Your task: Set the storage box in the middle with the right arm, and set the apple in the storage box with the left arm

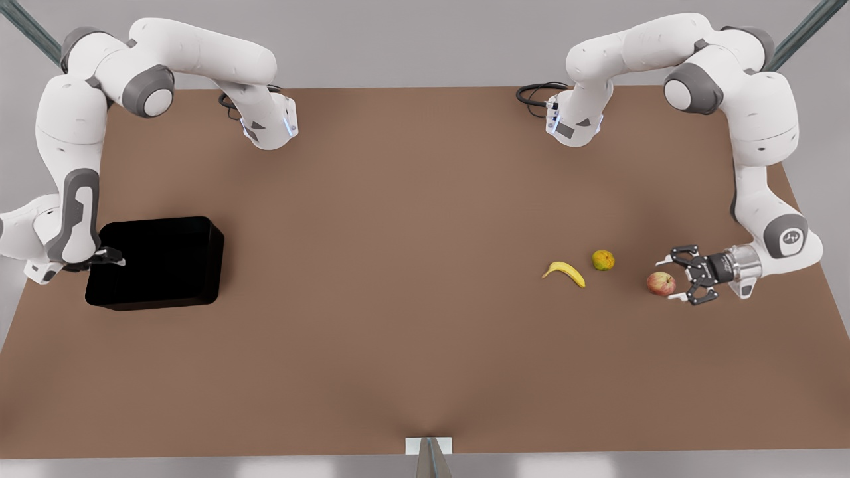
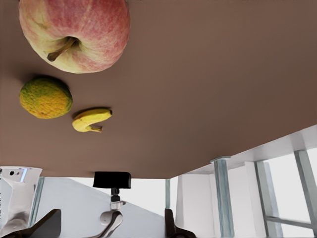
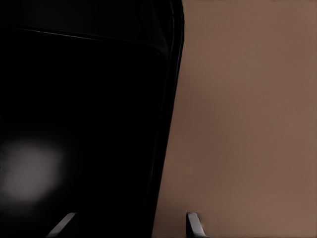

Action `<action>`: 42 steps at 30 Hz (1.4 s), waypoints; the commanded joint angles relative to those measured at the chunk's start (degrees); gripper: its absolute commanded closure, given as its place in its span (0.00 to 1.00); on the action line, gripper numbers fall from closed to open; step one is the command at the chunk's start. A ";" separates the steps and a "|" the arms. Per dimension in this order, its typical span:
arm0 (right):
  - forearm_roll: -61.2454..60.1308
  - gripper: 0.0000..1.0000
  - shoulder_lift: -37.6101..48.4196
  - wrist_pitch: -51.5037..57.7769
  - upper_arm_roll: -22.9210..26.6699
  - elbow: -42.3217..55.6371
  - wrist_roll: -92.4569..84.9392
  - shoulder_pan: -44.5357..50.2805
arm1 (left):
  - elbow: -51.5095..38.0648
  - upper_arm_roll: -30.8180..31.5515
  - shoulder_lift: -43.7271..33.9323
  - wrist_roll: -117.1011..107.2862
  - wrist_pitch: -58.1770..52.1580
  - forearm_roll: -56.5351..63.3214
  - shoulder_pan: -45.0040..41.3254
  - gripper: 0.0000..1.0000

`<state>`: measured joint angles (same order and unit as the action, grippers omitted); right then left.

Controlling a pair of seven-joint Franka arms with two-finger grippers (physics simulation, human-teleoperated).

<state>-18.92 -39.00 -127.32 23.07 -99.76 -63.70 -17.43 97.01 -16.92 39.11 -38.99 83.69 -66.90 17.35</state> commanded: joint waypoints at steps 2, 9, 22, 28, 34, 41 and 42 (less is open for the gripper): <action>0.02 0.63 0.06 0.23 -0.04 0.18 -1.33 0.02 | 0.64 0.04 0.00 -0.04 0.07 0.19 -0.12 0.00; -0.07 0.79 0.06 0.67 -0.04 0.71 -4.41 -0.15 | 0.47 0.31 2.55 3.48 2.18 -1.39 -0.04 0.00; -6.22 0.79 4.72 13.24 -5.92 1.85 -7.31 0.11 | 2.84 -4.00 3.34 6.20 4.11 -0.86 -0.04 0.00; -6.04 0.79 7.01 14.03 -12.96 2.73 2.97 4.06 | 3.01 -3.91 5.53 7.52 6.66 -1.56 0.05 0.00; -6.13 0.79 7.01 18.69 -13.05 8.97 22.48 19.88 | 2.93 -3.91 5.62 9.02 10.35 -2.36 0.05 0.00; -6.66 0.79 6.74 16.32 -13.13 15.56 56.40 42.03 | 3.19 -2.16 6.68 8.93 13.08 -3.59 0.14 0.00; -8.50 0.79 6.66 14.82 -13.13 15.56 58.25 43.88 | 3.19 -1.80 7.12 9.02 13.69 -4.20 0.14 0.00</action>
<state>-28.54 -32.52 -112.69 9.93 -84.20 -3.90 27.43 100.20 -18.49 46.31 -29.84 97.58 -70.24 17.42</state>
